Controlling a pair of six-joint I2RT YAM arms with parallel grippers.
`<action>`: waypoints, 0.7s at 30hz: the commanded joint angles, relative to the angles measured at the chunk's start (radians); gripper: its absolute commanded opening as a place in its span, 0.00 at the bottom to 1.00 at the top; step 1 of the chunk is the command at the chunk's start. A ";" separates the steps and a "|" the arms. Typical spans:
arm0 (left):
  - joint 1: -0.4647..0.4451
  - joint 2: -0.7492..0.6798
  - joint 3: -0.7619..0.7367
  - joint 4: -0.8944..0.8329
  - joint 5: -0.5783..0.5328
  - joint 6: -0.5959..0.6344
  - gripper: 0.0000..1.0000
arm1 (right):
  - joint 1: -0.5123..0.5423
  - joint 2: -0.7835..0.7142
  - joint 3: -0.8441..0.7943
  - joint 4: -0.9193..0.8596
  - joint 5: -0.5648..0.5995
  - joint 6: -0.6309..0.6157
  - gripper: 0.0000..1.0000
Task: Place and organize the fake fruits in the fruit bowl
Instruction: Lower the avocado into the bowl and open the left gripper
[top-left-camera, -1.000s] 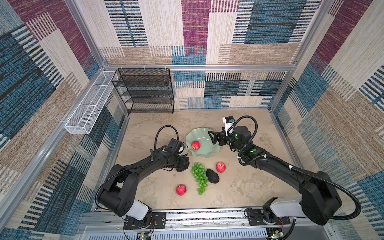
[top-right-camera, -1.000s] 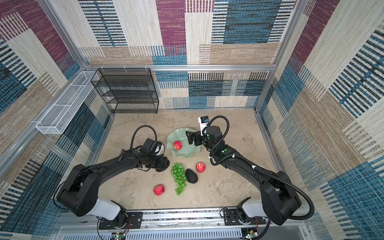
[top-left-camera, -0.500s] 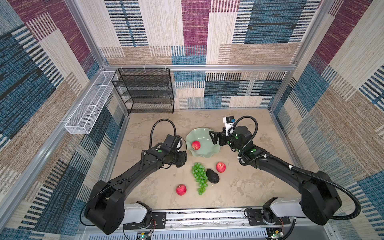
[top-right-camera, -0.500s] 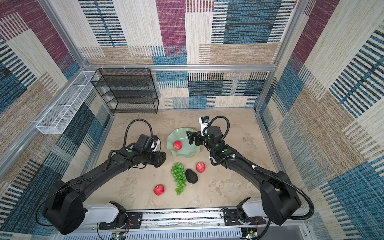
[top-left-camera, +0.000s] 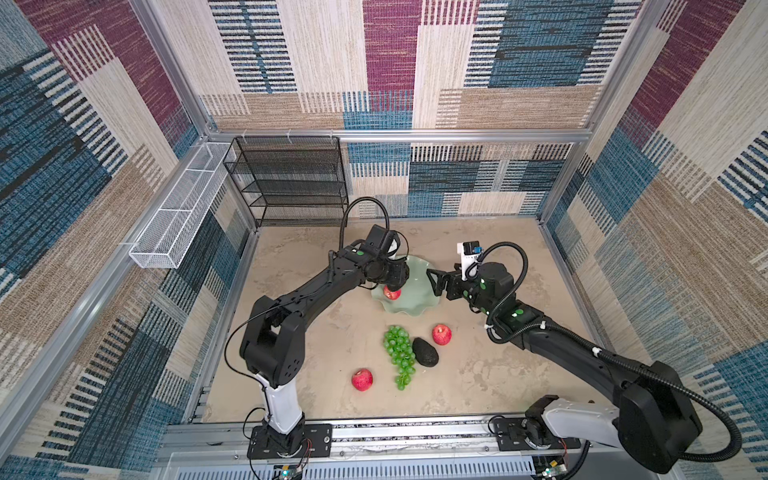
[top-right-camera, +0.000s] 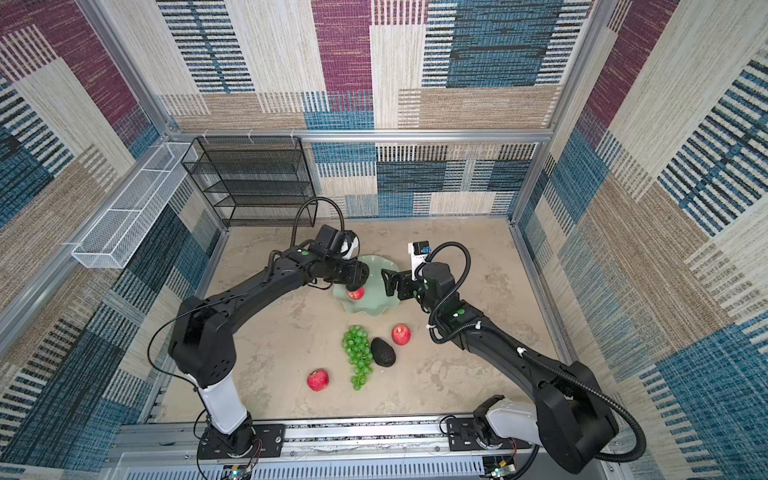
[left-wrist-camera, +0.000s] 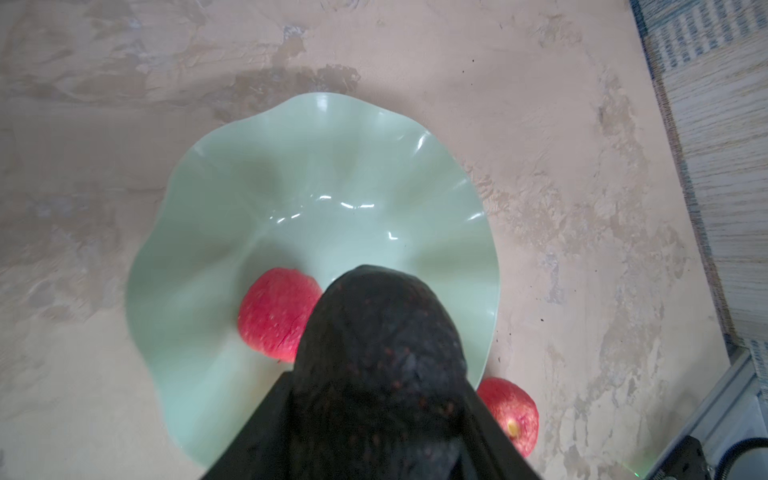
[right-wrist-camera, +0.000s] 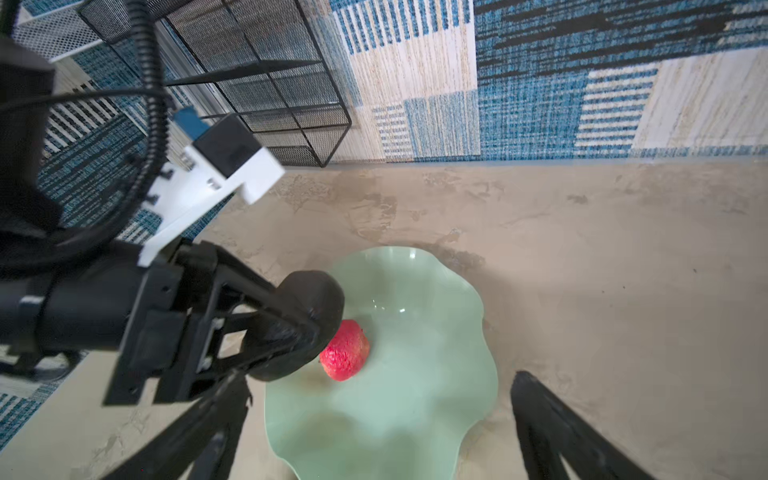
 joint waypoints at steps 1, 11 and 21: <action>-0.022 0.080 0.074 -0.042 -0.014 0.020 0.52 | 0.000 -0.035 -0.042 -0.026 0.025 0.043 1.00; -0.041 0.240 0.169 -0.080 -0.094 -0.003 0.55 | 0.000 -0.077 -0.119 -0.070 0.040 0.067 1.00; -0.049 0.330 0.225 -0.106 -0.090 -0.041 0.61 | 0.002 -0.104 -0.213 -0.159 0.023 0.103 0.96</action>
